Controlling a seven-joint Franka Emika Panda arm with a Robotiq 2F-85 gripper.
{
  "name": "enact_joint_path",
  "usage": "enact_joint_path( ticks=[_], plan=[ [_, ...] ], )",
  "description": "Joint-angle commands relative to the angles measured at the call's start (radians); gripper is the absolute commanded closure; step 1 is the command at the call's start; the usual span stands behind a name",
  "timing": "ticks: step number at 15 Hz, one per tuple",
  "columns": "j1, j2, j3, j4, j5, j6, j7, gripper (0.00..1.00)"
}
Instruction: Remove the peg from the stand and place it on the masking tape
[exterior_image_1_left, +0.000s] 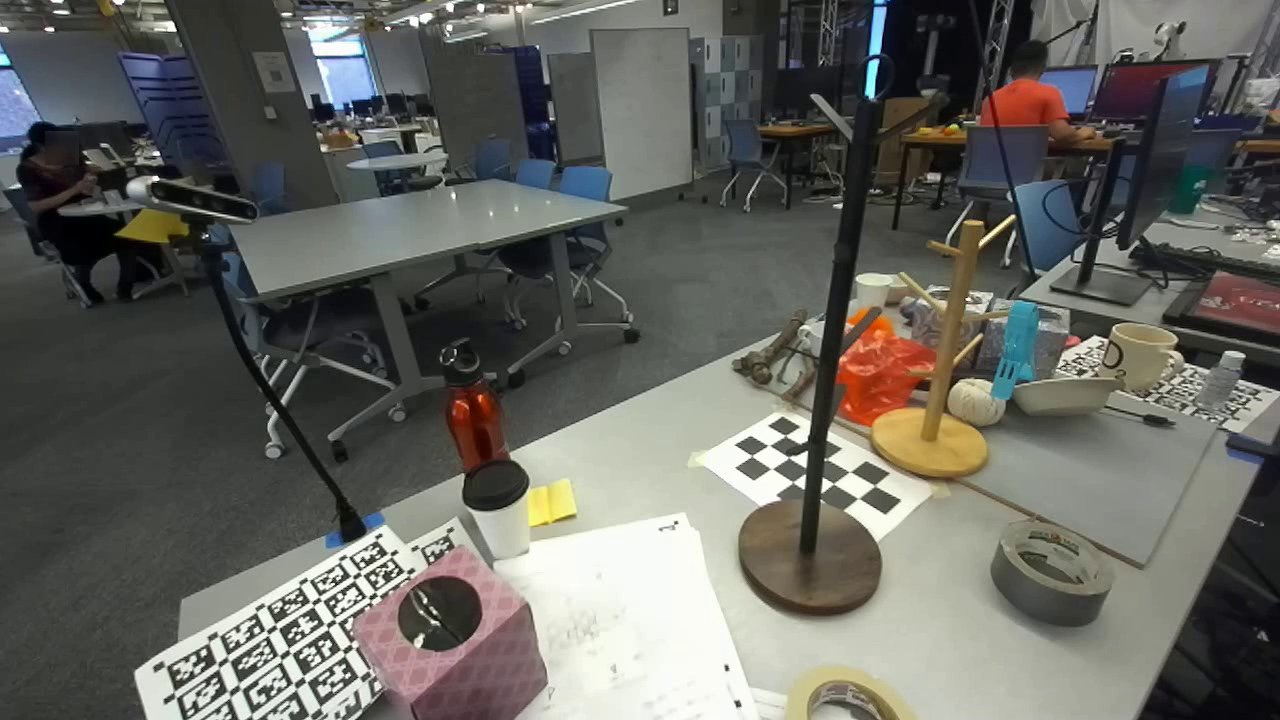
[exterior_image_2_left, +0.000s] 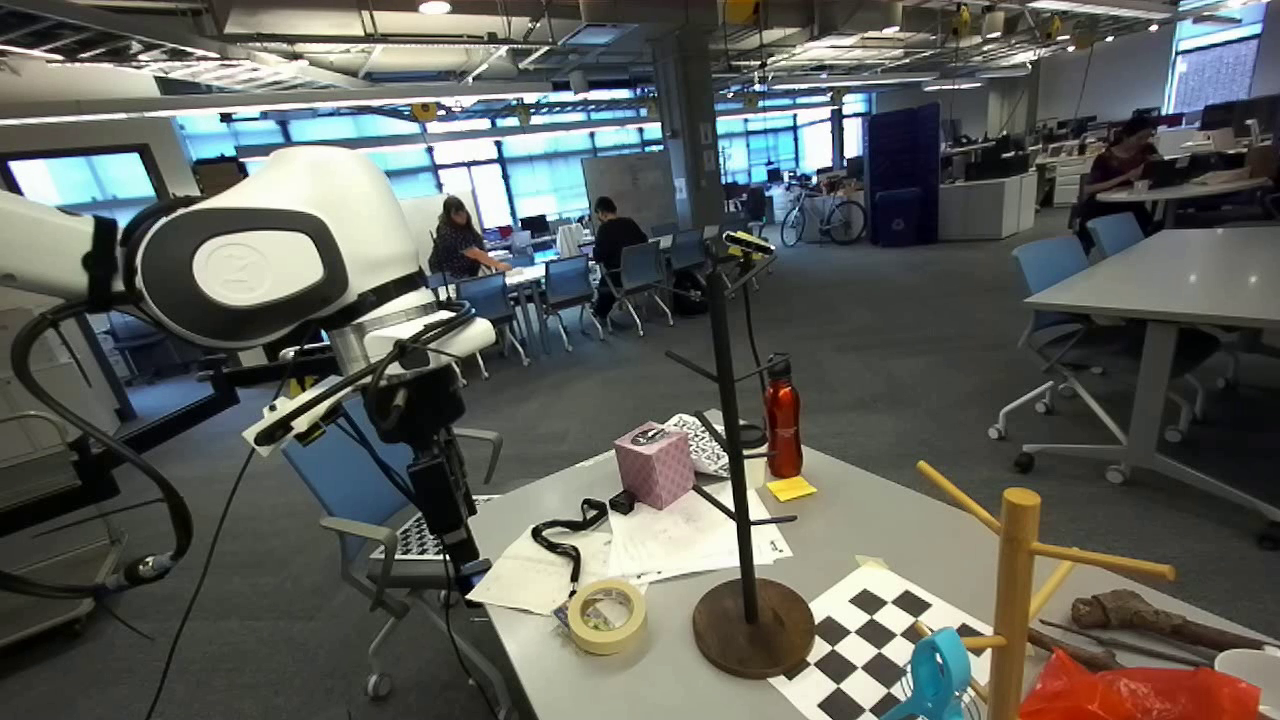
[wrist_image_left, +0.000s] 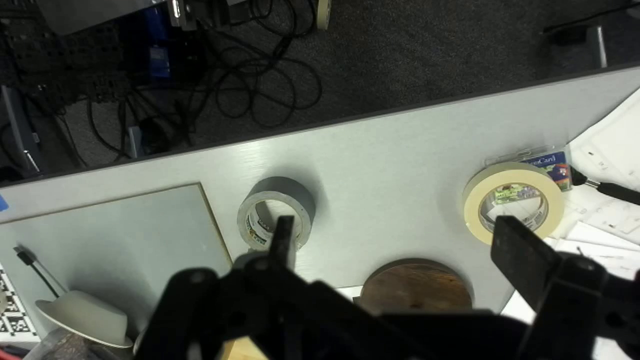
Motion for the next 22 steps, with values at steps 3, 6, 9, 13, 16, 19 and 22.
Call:
enact_joint_path(
  ticks=[3, 6, 9, 13, 16, 19, 22],
  plan=[
    [0.008, 0.001, -0.008, 0.001, -0.005, -0.002, 0.004, 0.00],
    [0.009, 0.007, -0.006, 0.002, -0.007, 0.002, 0.003, 0.00],
    [-0.009, 0.029, -0.021, 0.014, -0.042, 0.009, -0.026, 0.00],
    [-0.037, 0.068, -0.061, 0.034, -0.115, 0.013, -0.059, 0.00],
    [-0.052, 0.104, -0.092, 0.054, -0.154, 0.020, -0.086, 0.00],
    [-0.065, 0.154, -0.126, 0.077, -0.181, 0.052, -0.123, 0.00],
    [-0.079, 0.217, -0.158, 0.108, -0.202, 0.098, -0.153, 0.00]
  ],
)
